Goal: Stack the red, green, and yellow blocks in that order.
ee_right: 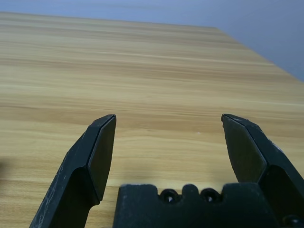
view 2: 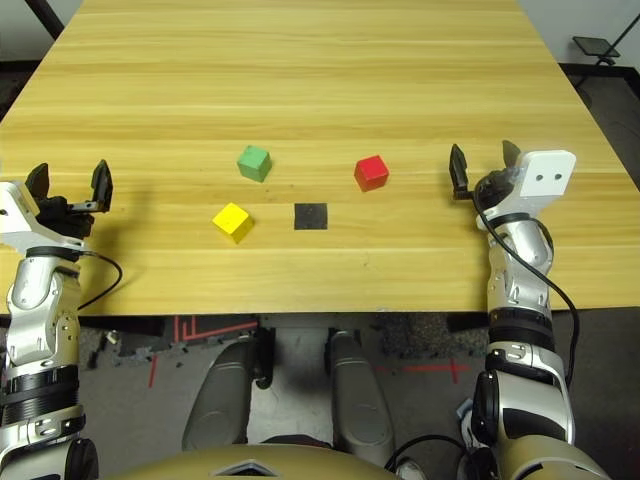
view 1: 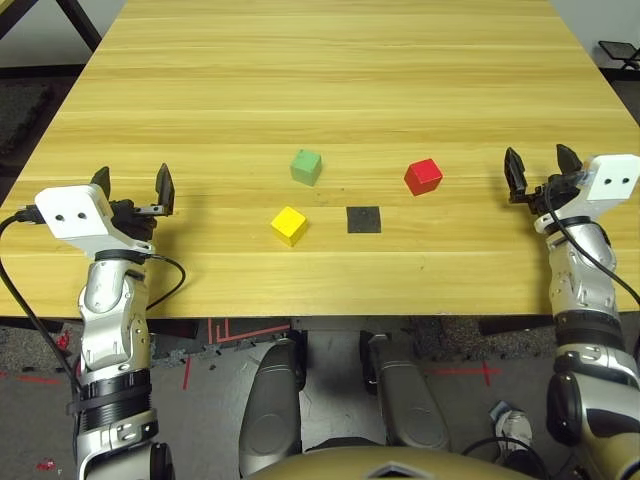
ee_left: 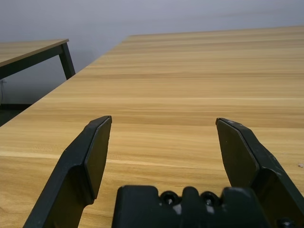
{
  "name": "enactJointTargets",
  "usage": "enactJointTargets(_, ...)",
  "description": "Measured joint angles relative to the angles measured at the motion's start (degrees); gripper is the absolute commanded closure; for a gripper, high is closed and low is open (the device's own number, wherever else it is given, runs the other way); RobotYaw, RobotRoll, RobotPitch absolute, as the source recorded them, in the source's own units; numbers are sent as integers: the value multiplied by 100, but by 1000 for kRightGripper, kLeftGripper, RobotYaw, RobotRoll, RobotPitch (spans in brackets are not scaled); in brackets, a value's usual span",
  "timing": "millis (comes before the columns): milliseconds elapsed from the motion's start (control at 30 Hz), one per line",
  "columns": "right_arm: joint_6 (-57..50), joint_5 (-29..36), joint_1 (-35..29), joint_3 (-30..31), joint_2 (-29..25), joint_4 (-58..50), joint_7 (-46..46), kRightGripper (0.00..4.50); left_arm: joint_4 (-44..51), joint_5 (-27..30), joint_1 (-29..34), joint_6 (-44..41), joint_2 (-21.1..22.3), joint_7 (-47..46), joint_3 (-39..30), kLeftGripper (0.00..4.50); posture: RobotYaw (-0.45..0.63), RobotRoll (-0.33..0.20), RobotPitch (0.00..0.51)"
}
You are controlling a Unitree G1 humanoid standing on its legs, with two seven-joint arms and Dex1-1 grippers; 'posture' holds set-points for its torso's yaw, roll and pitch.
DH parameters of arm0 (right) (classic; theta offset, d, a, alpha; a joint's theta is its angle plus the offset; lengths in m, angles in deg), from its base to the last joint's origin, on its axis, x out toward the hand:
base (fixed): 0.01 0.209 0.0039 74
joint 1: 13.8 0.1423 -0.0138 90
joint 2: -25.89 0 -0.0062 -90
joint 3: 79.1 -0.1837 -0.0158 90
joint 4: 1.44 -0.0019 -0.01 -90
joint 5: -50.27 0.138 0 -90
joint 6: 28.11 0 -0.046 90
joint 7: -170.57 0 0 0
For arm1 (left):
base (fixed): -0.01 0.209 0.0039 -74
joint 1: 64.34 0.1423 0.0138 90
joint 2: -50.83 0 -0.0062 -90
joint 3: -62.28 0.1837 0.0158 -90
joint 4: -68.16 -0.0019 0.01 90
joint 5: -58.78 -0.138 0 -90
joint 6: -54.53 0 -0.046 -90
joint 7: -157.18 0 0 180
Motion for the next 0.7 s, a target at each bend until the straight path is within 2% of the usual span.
enactJointTargets(167, -171, 45, -115, -20, -10, -15, -47, 0, -5, 30, -46, -8, 0, 5, 1, 36, -136, -149, 262)
enactJointTargets(267, -518, 189, -174, -23, -144, -152, 11, 0, 37, 318, -108, -217, 172, 221, -7, 36, -140, -150, 273)
enactJointTargets(367, -1125, 448, -212, -32, -530, -759, 295, 0, 227, 890, -434, -715, 640, 660, -95, 36, -125, -162, 262)
enactJointTargets(500, -2892, 1137, -442, 83, -993, -2472, 611, 0, 616, 1945, -881, -1795, 1556, 1812, -12, 36, -115, -192, 252)
enactJointTargets(600, -4259, 1613, -666, 407, -1289, -3619, 739, 0, 663, 2337, -1028, -2449, 2451, 2835, 144, 36, -118, -194, 240)
enactJointTargets(700, -5428, 1810, -591, 786, -1492, -4194, 674, 0, 684, 2511, -1284, -2999, 3222, 3633, 380, 36, -98, -185, 243)
